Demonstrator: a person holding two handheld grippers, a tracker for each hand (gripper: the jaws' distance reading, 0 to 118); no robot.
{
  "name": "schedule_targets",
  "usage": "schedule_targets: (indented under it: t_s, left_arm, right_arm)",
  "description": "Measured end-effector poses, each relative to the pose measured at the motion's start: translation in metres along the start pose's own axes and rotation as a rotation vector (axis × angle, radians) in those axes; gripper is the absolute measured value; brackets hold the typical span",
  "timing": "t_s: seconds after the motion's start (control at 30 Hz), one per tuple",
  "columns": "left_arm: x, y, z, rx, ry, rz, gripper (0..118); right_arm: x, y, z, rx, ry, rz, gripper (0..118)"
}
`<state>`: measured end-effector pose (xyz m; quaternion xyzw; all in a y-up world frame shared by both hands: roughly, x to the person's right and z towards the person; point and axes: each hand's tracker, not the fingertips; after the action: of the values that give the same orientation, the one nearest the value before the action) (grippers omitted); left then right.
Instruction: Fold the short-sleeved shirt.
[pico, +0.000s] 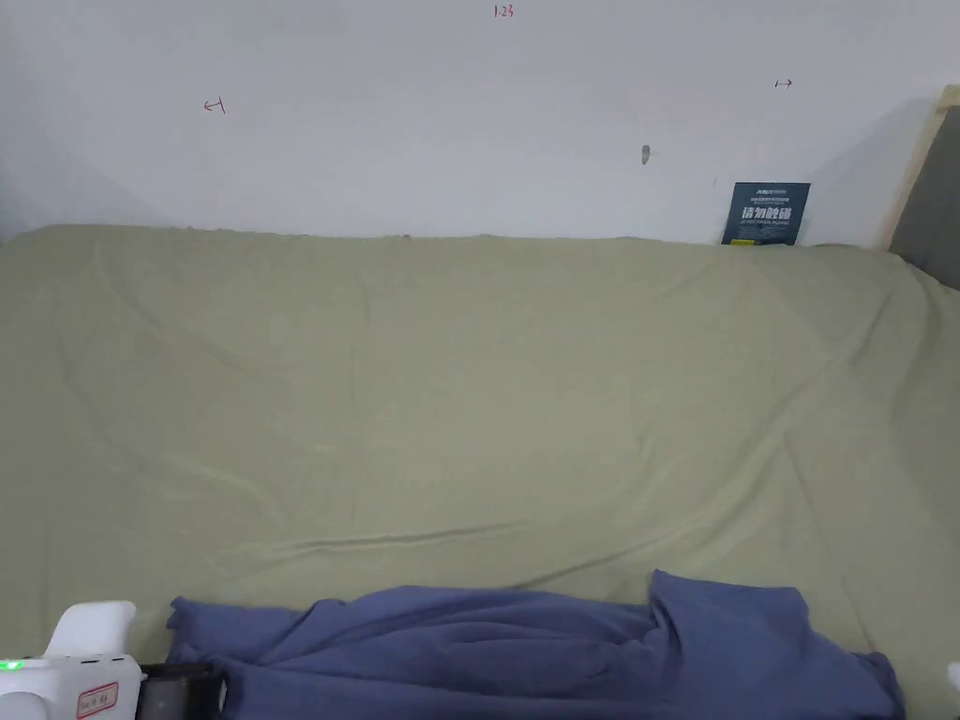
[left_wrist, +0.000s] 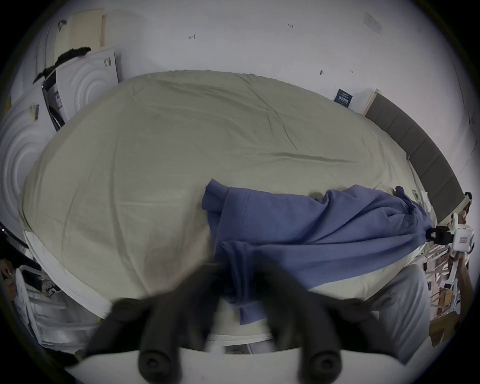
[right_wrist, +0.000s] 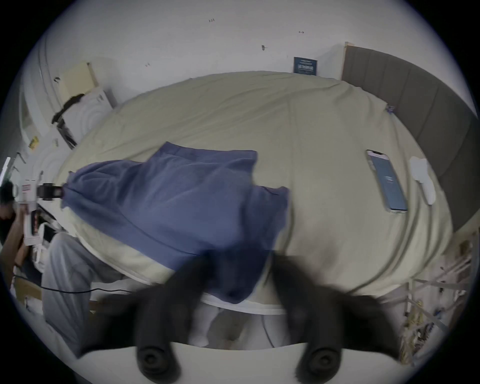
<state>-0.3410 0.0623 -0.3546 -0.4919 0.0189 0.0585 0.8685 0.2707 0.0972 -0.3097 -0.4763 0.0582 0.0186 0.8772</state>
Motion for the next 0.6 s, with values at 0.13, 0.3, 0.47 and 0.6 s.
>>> schedule_targets:
  t_s: [0.13,0.3,0.47,0.6]
  left_arm:
    - [0.016,-0.015,0.034,0.039,0.010,0.019,114]
    - [-0.016,-0.002,0.093,0.122,-0.058,0.134,101]
    - [-0.029,-0.003,0.107,0.220,-0.085,0.198,0]
    - [-0.054,-0.004,0.104,0.205,-0.133,0.246,0]
  right_arm:
    - [-0.005,0.000,0.033,0.123,0.000,-0.078,118]
    - [-0.033,0.009,0.052,0.264,0.043,-0.179,110]
    - [-0.087,0.002,0.100,0.538,-0.075,-0.108,0]
    - [-0.108,-0.011,0.115,0.643,-0.069,-0.112,0]
